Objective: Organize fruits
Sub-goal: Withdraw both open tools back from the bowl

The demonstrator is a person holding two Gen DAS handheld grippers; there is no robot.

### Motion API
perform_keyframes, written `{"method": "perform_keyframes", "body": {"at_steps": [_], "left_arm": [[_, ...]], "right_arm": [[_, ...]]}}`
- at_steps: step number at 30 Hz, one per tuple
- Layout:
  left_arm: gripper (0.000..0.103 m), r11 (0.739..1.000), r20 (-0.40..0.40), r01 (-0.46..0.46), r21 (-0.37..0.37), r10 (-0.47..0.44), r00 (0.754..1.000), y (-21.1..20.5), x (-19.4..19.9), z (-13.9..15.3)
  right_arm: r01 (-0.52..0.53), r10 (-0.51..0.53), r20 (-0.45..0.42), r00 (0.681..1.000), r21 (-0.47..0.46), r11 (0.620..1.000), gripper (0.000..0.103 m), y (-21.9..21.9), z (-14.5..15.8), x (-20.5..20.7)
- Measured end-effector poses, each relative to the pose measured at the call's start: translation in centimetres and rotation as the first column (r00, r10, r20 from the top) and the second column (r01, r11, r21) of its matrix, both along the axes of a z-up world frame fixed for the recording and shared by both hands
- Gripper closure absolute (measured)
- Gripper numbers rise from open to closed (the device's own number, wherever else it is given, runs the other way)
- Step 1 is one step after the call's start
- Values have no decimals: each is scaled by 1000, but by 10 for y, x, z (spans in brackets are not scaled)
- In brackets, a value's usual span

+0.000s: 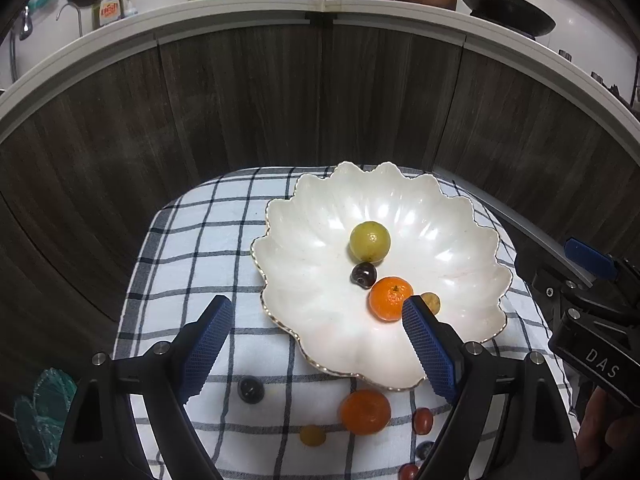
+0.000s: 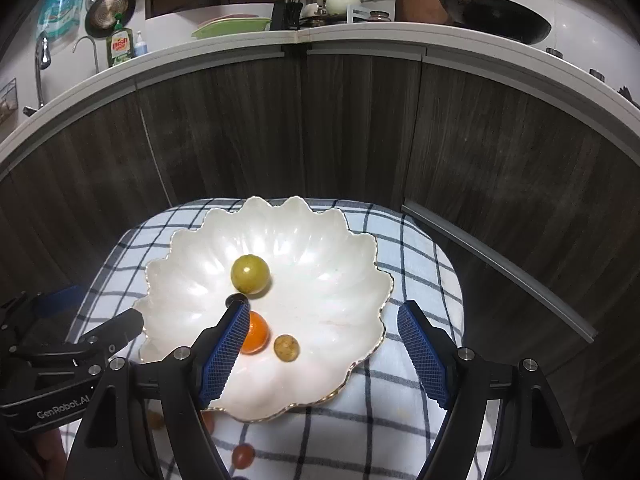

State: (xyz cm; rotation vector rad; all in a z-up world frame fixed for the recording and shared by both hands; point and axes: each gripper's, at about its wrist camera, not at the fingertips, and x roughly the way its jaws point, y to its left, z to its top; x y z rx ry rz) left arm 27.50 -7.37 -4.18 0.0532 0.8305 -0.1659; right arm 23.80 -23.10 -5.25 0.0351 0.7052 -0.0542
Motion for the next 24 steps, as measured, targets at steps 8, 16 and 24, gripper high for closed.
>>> {"method": "perform_keyframes", "body": {"at_steps": [8, 16, 24], "left_arm": [[16, 1000, 17, 0, 3, 0, 1000, 8, -13, 7], [16, 1000, 29, 8, 3, -8, 1000, 11, -24, 13], [16, 1000, 42, 18, 3, -18, 999, 14, -35, 16]], "right_arm": [[5, -5, 19, 1000, 1, 1000, 26, 7, 8, -14], [7, -7, 25, 1000, 6, 1000, 26, 9, 12, -26], [15, -15, 28, 999, 17, 1000, 26, 10, 14, -37]]}}
